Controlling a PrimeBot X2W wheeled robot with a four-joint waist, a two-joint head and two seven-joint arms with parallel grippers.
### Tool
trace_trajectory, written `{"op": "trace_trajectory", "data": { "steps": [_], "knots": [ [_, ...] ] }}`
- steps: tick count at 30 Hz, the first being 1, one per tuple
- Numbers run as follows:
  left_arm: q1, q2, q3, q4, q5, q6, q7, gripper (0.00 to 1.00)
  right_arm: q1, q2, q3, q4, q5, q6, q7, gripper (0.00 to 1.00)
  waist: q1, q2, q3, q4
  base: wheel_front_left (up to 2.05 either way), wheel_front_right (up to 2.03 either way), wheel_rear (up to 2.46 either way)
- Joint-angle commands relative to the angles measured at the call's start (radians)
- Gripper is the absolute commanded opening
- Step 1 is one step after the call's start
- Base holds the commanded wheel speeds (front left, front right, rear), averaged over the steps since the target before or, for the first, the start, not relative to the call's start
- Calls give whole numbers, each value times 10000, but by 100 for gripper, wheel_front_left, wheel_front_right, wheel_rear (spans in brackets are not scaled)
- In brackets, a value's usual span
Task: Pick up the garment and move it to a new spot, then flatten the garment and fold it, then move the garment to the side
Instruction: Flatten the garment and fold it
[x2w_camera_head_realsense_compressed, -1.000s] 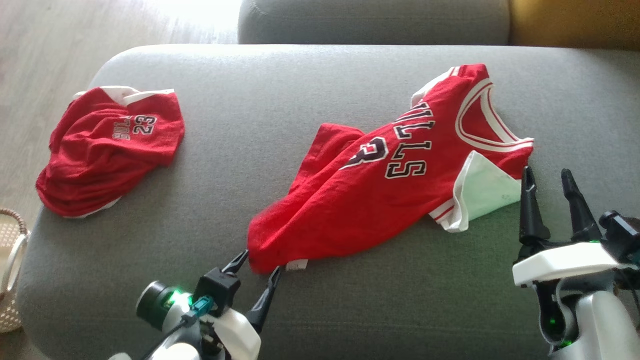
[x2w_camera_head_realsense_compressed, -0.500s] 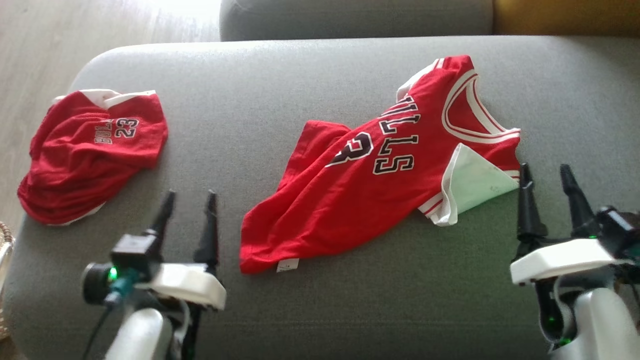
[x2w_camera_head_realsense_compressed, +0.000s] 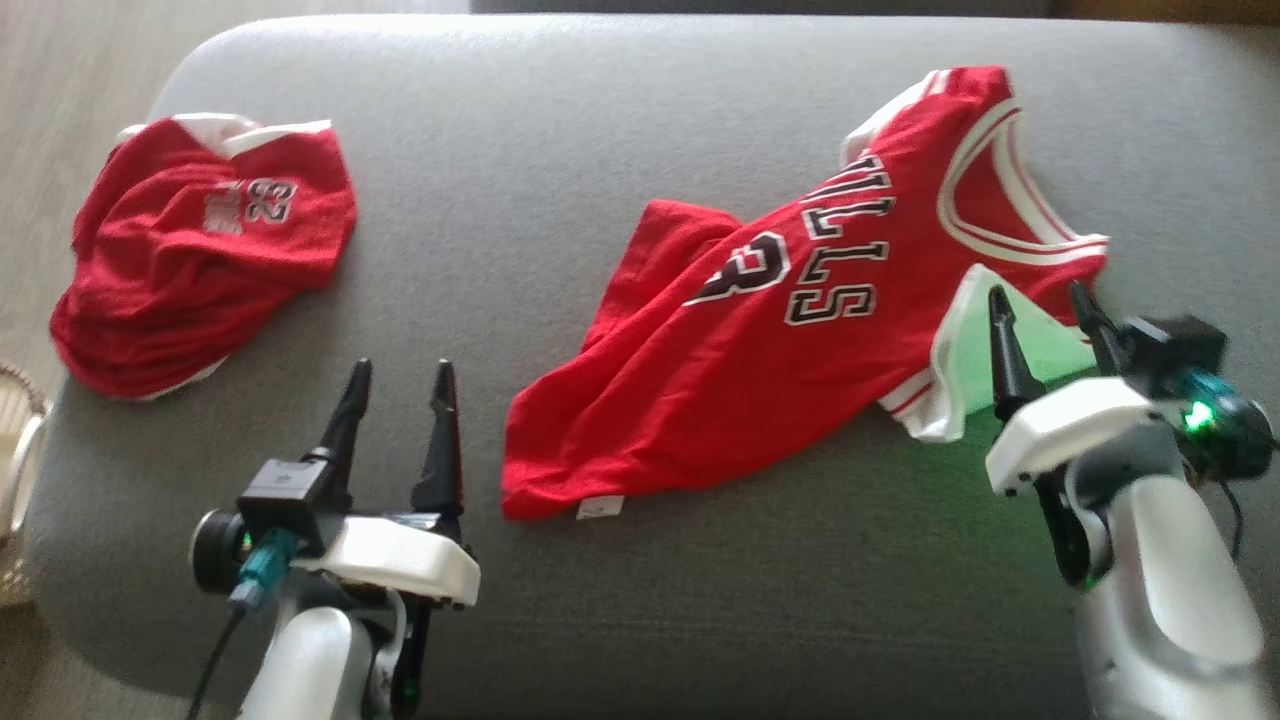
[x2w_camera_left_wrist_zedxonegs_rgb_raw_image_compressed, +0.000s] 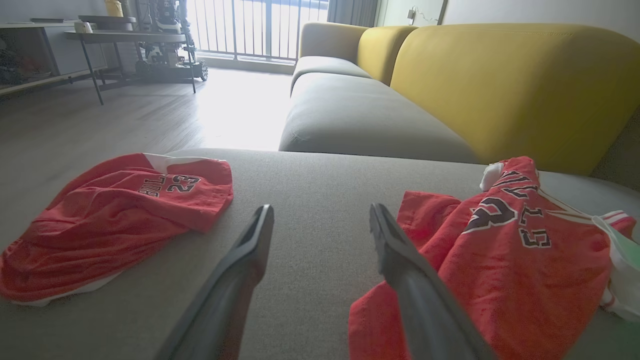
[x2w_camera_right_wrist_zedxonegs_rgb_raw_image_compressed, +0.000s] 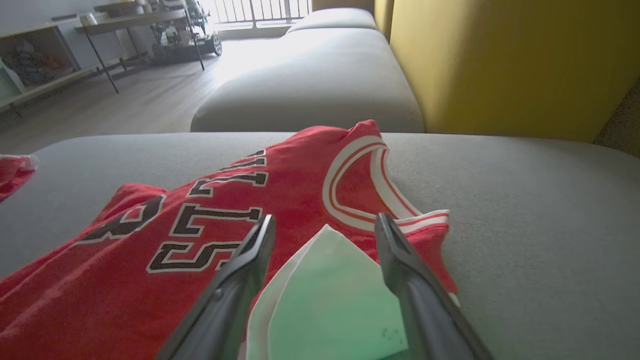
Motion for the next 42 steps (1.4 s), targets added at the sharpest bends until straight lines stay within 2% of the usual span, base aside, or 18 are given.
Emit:
{"op": "trace_trajectory", "data": {
  "steps": [1,7,17,18,19,20,27,34,39,42],
  "knots": [
    [-314,-15,357,-233,133,-99,-120,100,-630,-18,208,122,-486,-2,79,100,1,0,218,307,0,0,0],
    [-459,-232,303,-2,327,-373,-121,100,-1706,-18,-512,1810,-1659,-2,152,100,1,0,492,859,0,0,0],
    [-570,-381,324,166,431,-580,-121,100,-2759,-18,-1972,3617,-2857,-2,-78,100,1,0,767,1169,0,0,0],
    [-581,-388,308,185,430,-589,-121,100,-2838,-18,-2076,3767,-2862,-2,-118,78,1,0,772,1181,0,0,0],
    [-590,-394,294,210,425,-595,-121,100,-2914,-18,-2153,3897,-2860,-2,-193,4,1,0,777,1186,0,0,0],
    [-597,-398,286,236,421,-594,-121,100,-2989,-18,-2194,4010,-2841,-2,-301,0,1,0,779,1179,0,0,0],
    [-618,-413,318,340,385,-585,-122,100,-3349,-18,-2021,4838,-2542,-2,-765,0,1,0,724,886,0,0,0],
    [-655,-415,353,325,351,-573,-122,100,-3526,-18,-1730,5155,-1993,-2,-1291,0,1,0,575,581,0,0,0],
    [-545,-416,450,302,364,-561,-122,100,-3400,-18,-1383,4827,-1394,-2,-1627,0,1,0,356,227,0,0,0],
    [-423,-416,528,248,321,-537,-122,100,-2979,-18,-1266,4163,-966,-2,-1697,0,1,0,134,-89,0,0,0]
  ]
}}
